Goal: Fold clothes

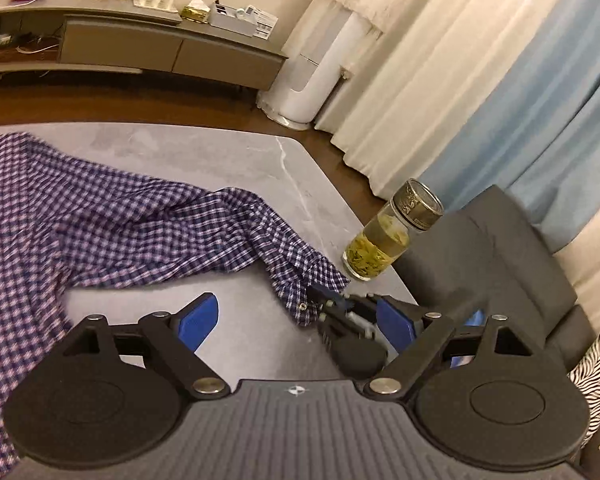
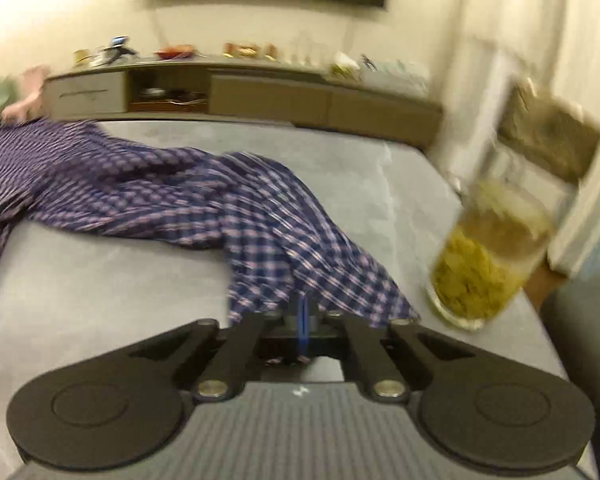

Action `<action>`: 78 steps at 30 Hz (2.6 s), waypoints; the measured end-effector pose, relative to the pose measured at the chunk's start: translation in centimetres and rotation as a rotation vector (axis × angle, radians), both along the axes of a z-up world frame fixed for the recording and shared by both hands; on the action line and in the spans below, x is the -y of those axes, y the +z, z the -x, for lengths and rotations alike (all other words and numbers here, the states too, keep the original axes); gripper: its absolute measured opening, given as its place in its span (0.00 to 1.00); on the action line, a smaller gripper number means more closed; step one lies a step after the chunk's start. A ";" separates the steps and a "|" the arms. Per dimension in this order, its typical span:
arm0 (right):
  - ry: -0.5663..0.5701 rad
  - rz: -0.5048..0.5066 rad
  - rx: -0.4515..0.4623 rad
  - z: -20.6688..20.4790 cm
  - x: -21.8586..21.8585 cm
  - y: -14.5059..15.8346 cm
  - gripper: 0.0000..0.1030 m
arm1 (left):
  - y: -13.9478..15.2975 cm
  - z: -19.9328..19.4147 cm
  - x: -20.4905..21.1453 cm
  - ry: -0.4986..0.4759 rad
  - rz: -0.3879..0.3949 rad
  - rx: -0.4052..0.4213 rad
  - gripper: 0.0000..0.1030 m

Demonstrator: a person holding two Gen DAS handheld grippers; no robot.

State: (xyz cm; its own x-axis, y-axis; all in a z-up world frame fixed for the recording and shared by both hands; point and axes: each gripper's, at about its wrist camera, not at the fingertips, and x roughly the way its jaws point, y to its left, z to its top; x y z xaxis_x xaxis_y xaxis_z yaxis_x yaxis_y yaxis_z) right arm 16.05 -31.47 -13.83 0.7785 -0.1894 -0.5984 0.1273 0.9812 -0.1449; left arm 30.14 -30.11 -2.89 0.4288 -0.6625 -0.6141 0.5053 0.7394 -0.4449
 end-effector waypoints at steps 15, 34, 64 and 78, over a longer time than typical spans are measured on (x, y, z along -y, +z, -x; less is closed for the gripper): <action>-0.279 -0.404 0.080 3.6 9.1 1.0 0.65 | -5.6 -4.0 3.8 0.067 -0.071 -0.073 0.87; 0.259 0.210 0.267 10.3 -1.5 5.0 0.01 | -4.3 -5.3 4.9 -0.082 -0.044 -0.018 0.92; 0.444 -0.084 -0.458 24.3 -6.6 5.5 0.21 | 8.6 -5.1 -32.7 0.432 -0.074 0.153 0.05; 0.674 0.040 -0.394 27.0 -17.7 8.1 0.09 | 10.4 -7.1 -39.2 0.629 -0.176 0.184 0.05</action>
State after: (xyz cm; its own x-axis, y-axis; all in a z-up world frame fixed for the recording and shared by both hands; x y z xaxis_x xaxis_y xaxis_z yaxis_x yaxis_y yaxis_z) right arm -10.92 -13.75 -5.72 0.4646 0.2213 -0.8574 -0.5625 0.8216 -0.0928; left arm 37.23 9.08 7.53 0.8077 -0.1502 -0.5701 0.0117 0.9709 -0.2392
